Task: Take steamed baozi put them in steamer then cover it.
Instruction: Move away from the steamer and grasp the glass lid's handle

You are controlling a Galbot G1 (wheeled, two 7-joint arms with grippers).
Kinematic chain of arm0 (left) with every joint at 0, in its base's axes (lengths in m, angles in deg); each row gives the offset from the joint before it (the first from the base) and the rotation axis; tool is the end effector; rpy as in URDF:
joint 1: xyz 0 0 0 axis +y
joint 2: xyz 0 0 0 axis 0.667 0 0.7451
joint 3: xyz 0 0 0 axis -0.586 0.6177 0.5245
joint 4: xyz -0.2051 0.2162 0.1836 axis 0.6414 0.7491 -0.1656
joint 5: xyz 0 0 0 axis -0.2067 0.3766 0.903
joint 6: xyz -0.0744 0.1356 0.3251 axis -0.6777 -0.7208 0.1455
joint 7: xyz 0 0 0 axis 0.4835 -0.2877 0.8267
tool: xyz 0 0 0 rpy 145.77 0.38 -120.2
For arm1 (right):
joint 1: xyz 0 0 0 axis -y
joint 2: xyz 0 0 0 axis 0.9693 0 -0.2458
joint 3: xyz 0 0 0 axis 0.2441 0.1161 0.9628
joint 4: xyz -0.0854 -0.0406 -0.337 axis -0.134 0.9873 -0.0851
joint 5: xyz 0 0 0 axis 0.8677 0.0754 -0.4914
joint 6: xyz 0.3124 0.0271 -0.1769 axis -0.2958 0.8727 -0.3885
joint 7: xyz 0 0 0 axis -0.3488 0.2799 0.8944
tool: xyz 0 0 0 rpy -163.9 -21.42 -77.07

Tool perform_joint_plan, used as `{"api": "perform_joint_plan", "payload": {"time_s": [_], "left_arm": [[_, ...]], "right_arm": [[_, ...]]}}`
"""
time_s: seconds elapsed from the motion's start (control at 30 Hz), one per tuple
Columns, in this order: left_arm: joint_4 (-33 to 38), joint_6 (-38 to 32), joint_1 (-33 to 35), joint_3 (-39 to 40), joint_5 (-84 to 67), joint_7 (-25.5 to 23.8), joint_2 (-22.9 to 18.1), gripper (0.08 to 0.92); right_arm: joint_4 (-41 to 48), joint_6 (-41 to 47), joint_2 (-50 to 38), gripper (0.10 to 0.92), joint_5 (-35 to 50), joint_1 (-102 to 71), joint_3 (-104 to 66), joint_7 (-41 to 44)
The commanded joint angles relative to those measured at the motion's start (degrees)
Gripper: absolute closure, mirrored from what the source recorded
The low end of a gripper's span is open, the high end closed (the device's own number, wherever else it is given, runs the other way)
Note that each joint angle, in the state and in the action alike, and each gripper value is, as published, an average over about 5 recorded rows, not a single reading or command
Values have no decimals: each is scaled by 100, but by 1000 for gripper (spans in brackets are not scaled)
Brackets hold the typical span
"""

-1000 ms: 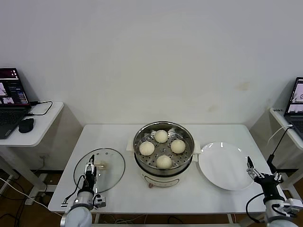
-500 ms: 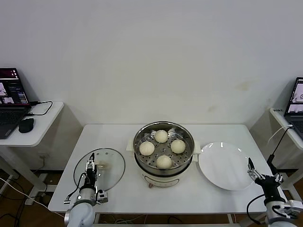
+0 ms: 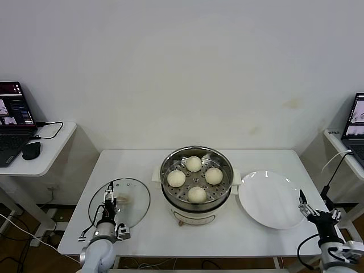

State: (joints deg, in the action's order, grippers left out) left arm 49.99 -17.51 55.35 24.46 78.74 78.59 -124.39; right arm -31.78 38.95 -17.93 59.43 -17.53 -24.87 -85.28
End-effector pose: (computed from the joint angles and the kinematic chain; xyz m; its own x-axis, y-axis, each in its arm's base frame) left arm 0.3052 0.0760 -0.4230 -0.9713 -0.1746 0.1616 0.1780 -0.0822 0.9806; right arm 0.1846 -0.2014 -0.3213 -0.9821 0.1875 0.0188 0.1883 0.9725 0.1373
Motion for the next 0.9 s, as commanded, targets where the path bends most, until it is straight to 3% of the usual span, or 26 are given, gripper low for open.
{"api": "perform_joint_plan", "payload": {"time_s": [0.03, 0.73, 0.9], "left_arm": [[-106, 25, -134, 7, -3, -20, -6, 177], [-295, 54, -246, 86, -99, 6, -66, 178], [-296, 27, -214, 63, -130, 18, -55, 260]], "right_arm": [[10, -5, -6, 203, 4, -9, -16, 5], [14, -2, -42, 203, 28, -70, -114, 22], [18, -6, -57, 203, 27, -90, -128, 32]]}}
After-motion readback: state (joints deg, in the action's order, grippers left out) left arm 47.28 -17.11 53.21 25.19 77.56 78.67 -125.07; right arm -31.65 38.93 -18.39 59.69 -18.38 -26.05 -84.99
